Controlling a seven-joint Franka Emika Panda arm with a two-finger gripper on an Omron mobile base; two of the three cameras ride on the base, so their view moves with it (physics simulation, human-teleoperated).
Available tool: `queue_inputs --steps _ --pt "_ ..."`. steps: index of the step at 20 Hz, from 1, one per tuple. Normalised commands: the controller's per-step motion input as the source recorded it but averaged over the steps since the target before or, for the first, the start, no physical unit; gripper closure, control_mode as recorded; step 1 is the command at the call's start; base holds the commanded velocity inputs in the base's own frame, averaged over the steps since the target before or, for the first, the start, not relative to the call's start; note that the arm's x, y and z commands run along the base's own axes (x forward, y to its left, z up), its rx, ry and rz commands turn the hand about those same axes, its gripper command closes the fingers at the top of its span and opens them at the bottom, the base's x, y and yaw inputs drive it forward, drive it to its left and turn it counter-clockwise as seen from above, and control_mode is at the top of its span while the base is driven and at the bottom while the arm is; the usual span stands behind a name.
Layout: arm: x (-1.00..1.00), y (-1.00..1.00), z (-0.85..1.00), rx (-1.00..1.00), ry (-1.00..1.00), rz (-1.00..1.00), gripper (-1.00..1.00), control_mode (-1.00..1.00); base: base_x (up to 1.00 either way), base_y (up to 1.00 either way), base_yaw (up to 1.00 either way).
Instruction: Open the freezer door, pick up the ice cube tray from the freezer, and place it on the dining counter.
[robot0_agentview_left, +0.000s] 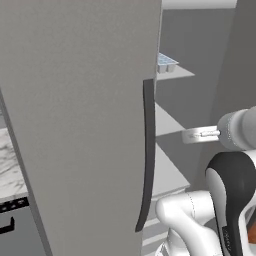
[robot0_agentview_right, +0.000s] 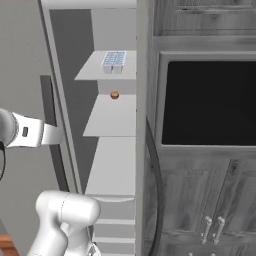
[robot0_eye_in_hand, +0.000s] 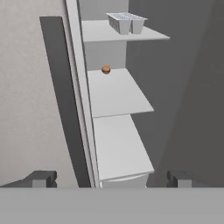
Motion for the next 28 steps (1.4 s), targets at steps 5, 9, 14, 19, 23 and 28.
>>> queue_inputs --steps 5,9,14,19,23,28 --pt "0.00 0.00 0.00 0.00 0.00 0.00 -1.00 1.00 0.76 -0.30 -0.19" --pt "0.00 0.00 0.00 0.00 0.00 0.00 -1.00 1.00 0.84 -0.28 -0.20" --pt "0.00 0.00 0.00 0.00 0.00 0.00 -1.00 1.00 0.69 -0.46 -0.15" --pt "0.00 0.00 0.00 0.00 0.00 0.00 -1.00 1.00 0.53 -0.55 -0.04" --pt "0.00 0.00 0.00 0.00 0.00 0.00 -1.00 1.00 0.02 -0.29 0.00" --pt "0.00 0.00 0.00 0.00 0.00 0.00 -1.00 1.00 0.00 -0.08 0.00"
